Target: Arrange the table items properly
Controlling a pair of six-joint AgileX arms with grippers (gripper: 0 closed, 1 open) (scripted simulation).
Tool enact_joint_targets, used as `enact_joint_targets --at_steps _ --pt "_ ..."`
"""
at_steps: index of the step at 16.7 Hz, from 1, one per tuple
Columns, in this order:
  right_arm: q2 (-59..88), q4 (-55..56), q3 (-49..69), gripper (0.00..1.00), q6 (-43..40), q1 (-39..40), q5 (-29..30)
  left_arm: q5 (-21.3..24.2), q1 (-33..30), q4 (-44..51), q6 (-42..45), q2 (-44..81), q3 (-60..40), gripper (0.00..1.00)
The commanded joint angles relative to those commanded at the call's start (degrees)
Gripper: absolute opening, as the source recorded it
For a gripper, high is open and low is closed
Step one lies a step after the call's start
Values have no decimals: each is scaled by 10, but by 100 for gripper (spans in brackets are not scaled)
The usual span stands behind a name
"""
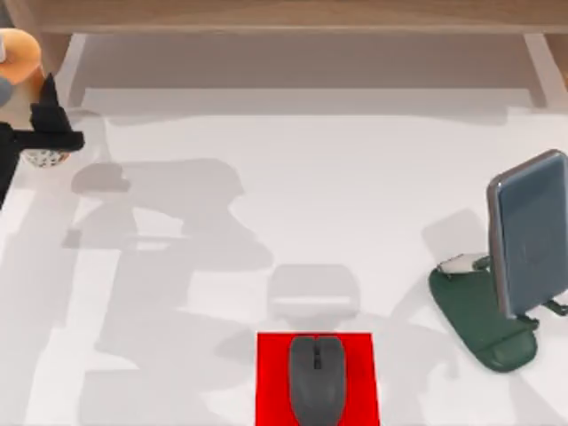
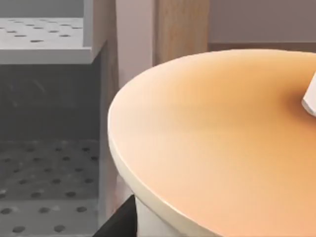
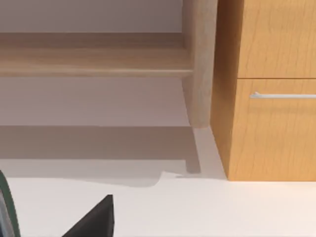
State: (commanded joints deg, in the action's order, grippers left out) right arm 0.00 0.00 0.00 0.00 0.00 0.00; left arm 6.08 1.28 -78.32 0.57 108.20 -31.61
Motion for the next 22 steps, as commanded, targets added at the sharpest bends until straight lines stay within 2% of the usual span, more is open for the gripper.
enact_joint_targets --at_steps 6,12,16,22 --pt "0 0 0 100 0 0 0 -133 -161 80 -16 -49 -128 0" --pt "0 0 0 100 0 0 0 -265 -281 288 -31 -1 -350 0" --pt "0 0 0 100 0 0 0 -315 -328 455 -39 70 -517 0" --pt "0 0 0 100 0 0 0 -349 -336 643 -49 157 -706 0"
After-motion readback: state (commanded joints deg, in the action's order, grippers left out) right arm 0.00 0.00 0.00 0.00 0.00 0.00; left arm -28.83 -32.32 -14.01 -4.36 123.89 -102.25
